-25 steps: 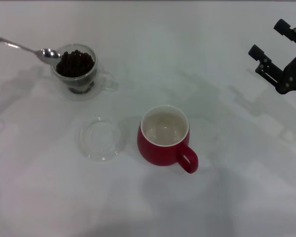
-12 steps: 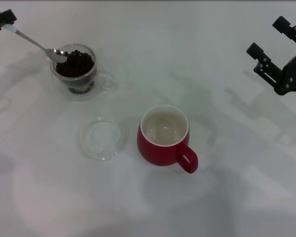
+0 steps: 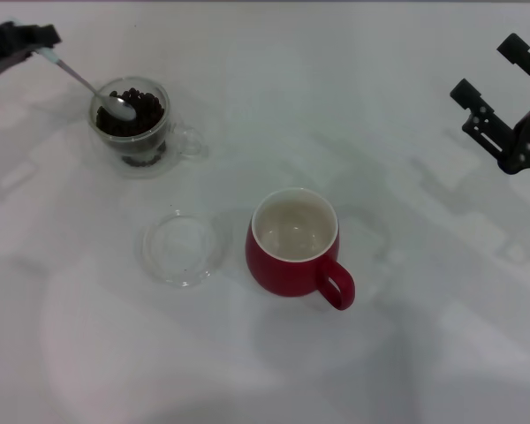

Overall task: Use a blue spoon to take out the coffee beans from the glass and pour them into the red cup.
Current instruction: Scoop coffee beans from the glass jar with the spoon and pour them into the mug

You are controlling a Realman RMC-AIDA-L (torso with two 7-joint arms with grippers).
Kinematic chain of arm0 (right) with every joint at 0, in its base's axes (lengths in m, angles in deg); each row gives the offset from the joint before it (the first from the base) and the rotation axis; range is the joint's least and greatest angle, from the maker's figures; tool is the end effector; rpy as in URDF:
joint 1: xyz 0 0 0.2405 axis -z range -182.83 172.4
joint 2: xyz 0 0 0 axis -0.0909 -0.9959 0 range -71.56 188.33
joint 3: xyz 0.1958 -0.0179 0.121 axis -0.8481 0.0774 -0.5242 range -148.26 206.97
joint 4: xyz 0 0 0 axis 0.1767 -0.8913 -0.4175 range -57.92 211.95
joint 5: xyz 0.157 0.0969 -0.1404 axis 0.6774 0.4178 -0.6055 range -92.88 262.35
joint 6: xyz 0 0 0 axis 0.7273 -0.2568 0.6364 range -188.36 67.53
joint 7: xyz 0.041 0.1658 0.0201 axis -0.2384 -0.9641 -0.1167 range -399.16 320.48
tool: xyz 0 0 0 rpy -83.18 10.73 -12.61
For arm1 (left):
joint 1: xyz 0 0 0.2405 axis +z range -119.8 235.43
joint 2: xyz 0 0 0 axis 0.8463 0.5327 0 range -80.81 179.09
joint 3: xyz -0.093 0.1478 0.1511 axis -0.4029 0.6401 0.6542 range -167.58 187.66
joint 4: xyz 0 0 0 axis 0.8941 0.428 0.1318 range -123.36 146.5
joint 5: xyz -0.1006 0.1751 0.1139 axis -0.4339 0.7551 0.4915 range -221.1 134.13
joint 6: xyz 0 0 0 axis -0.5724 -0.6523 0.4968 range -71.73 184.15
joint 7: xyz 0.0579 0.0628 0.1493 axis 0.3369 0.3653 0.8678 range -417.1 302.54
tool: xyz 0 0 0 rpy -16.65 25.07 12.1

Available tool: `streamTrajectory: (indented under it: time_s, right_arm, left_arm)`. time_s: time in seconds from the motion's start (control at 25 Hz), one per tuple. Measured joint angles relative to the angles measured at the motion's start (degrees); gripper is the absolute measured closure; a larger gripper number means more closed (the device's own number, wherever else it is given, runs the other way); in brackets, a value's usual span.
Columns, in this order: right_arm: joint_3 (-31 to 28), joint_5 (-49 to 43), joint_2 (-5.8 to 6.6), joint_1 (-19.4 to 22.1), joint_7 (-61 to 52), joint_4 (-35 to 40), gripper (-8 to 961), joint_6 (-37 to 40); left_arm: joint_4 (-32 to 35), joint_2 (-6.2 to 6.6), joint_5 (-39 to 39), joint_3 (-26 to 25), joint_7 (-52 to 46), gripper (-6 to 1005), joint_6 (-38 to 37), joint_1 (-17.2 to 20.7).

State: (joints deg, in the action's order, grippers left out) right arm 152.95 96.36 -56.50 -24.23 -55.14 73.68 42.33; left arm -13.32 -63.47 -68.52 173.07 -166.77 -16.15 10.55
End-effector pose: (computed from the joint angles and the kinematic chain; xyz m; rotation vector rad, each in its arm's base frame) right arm 0.3022 0.2584 0.0068 -1.9583 0.1177 0.9779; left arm -0.2947 0.4233 0.0340 -2.0069 -1.5510 -0.7985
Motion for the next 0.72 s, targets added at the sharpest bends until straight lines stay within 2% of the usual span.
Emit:
streamTrajectory:
  time_s: [0.16, 0.2, 0.48, 0.72]
  right_arm:
    - [0.0, 0.6, 0.01, 0.1, -0.1, 0.0, 247, -0.1]
    - [0.0, 0.6, 0.02, 0.0, -0.1, 0.0, 247, -0.1]
    - [0.0, 0.8, 0.02, -0.4, -0.1, 0.0, 247, -0.3]
    - [0.0, 0.8, 0.02, -0.4, -0.1, 0.0, 247, -0.4]
  left_arm:
    - [0.2, -1.01, 0.9, 0.0, 0.3, 876, 1.3, -1.0]
    - [0.6, -1.58, 1.3, 0.0, 0.5, 876, 1.8, -1.4]
    - [2.3, -2.06, 1.3, 0.0, 0.3, 875, 3.0, -0.9]
    - [3.9, -2.33, -1.7, -0.1, -0.1, 875, 3.0, 1.5]
